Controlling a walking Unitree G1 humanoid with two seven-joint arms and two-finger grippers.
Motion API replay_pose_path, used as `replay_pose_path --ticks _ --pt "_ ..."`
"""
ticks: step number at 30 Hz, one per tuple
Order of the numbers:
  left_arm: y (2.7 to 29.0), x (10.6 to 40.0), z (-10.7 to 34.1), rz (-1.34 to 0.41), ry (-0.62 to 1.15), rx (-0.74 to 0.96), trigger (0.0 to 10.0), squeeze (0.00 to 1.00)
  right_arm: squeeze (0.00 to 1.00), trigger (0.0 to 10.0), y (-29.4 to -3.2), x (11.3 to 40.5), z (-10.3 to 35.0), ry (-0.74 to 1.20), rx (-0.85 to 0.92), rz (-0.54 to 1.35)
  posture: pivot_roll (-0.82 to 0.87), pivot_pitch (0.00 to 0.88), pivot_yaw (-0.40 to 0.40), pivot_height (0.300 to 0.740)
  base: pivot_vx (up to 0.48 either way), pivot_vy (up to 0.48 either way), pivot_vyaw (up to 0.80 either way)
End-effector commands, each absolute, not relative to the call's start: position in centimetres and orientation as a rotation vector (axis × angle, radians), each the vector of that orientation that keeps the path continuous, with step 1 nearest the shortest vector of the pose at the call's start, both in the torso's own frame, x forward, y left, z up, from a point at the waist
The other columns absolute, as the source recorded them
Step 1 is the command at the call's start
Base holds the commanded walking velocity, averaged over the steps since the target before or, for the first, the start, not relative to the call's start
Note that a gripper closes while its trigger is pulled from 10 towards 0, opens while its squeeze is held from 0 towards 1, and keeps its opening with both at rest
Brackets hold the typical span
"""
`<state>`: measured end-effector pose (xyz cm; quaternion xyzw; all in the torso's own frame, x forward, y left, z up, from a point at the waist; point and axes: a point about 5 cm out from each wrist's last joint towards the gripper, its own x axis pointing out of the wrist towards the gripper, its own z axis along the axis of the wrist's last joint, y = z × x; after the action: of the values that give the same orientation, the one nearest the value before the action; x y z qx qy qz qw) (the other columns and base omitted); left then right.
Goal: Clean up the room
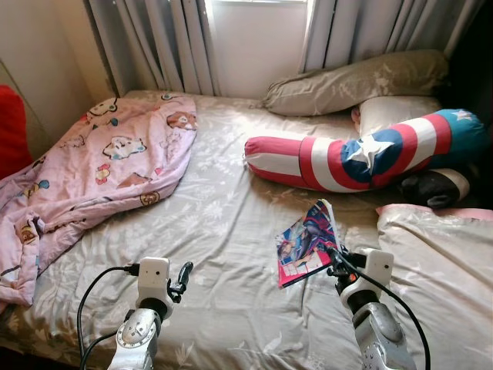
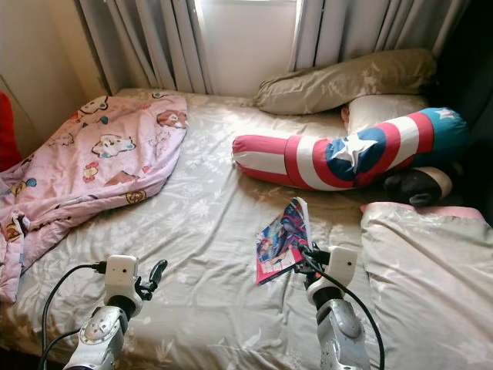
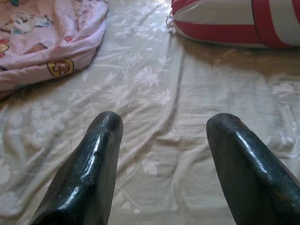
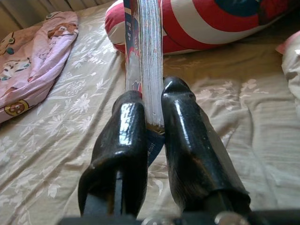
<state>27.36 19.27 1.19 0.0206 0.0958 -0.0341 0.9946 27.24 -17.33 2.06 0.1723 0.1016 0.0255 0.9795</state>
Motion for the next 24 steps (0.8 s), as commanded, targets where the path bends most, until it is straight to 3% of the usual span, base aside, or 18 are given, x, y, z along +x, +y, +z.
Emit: replay_pose_path --ticks 1,6,12,24 --pt "19.74 27.41 1.48 -0.06 0.18 0.047 10.0 0.0 0.0 10.0 -17.28 27.83 3.33 0.137 0.345 0.055 0.02 0.0 0.01 0.74 0.0 0.0 0.0" --pt "19.73 27.56 1.73 -0.063 0.17 0.047 10.0 0.0 0.0 10.0 -17.12 27.75 3.09 0.155 0.346 0.059 0.02 0.0 0.01 0.735 0.0 0.0 0.0" --pt "19.59 27.51 1.72 -0.067 0.168 0.044 10.0 0.0 0.0 10.0 -16.85 27.59 2.85 0.156 0.356 0.07 0.02 0.0 0.006 0.696 0.0 0.0 0.0" --pt "19.62 27.68 1.88 -0.064 0.167 0.043 10.0 0.0 0.0 10.0 -16.32 27.72 2.79 0.177 0.358 0.097 0.03 0.0 0.0 0.677 0.0 0.0 0.0"
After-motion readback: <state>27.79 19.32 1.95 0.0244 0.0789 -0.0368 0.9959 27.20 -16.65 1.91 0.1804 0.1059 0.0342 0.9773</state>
